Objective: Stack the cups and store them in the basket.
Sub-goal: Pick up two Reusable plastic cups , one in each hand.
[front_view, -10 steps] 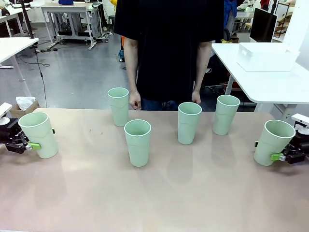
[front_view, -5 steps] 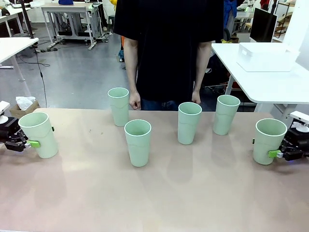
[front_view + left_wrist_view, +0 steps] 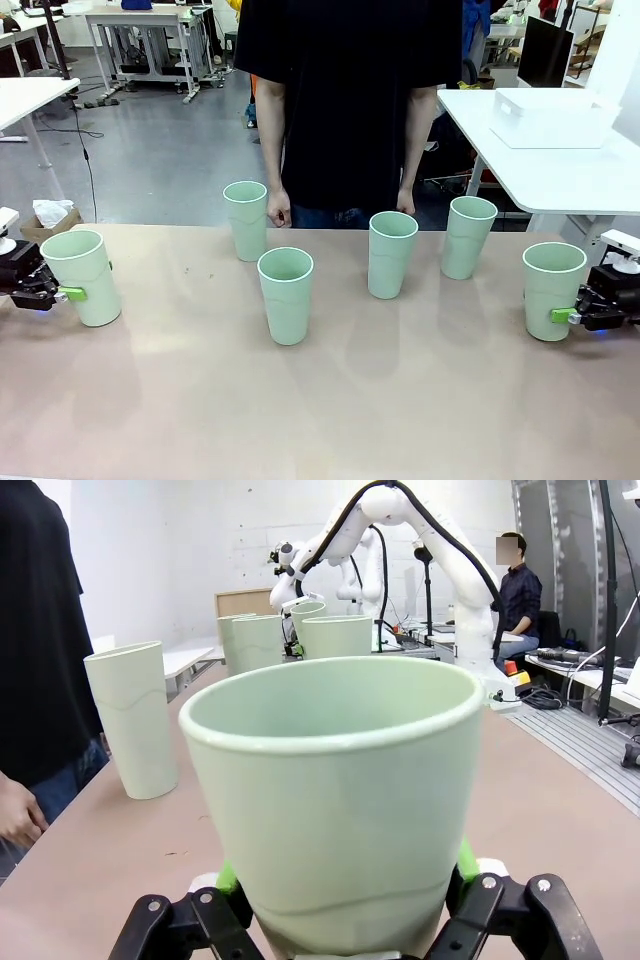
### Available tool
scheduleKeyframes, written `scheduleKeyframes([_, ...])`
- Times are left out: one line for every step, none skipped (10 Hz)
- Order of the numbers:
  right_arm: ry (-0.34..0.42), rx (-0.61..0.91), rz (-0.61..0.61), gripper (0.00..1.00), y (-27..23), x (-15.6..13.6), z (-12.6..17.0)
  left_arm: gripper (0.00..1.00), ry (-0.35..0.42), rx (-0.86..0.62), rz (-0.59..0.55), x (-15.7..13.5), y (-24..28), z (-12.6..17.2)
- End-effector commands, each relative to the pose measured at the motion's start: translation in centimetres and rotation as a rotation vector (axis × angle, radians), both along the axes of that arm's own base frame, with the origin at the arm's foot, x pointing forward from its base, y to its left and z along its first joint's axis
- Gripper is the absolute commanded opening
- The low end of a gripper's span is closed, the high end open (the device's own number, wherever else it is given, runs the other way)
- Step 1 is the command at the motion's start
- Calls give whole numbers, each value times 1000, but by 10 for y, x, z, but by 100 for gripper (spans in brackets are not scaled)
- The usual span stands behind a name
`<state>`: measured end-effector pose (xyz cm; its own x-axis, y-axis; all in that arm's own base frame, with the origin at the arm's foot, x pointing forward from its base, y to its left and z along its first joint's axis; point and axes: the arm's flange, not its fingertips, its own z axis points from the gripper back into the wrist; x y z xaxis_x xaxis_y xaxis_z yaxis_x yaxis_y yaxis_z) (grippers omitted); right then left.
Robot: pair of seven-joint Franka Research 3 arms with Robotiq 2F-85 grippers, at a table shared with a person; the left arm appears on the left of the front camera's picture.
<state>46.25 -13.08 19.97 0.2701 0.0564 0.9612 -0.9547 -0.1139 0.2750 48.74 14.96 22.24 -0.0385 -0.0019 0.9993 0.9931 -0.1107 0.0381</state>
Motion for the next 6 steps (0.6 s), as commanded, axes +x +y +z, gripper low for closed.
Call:
scheduleKeyframes([21,17,-25,41,4,1,4,45,-40,-15,18,-8,-4,2])
scheduleKeyframes([19,25,-21,55,3,1,5,58,-44,-19,19,-8,-4,3])
scheduleKeyframes([11,39,-18,21,1,0,5,27,-55,-21,26,-8,-3,3])
scheduleKeyframes([7,49,-22,35,-1,0,5,40,-63,-25,31,-9,-2,4])
scheduleKeyframes([7,85,-42,1,-3,-1,7,8,-53,-41,7,-9,-1,6])
scheduleKeyframes([3,13,-1,1,-1,-2,1,8,29,-25,-62,-12,0,10])
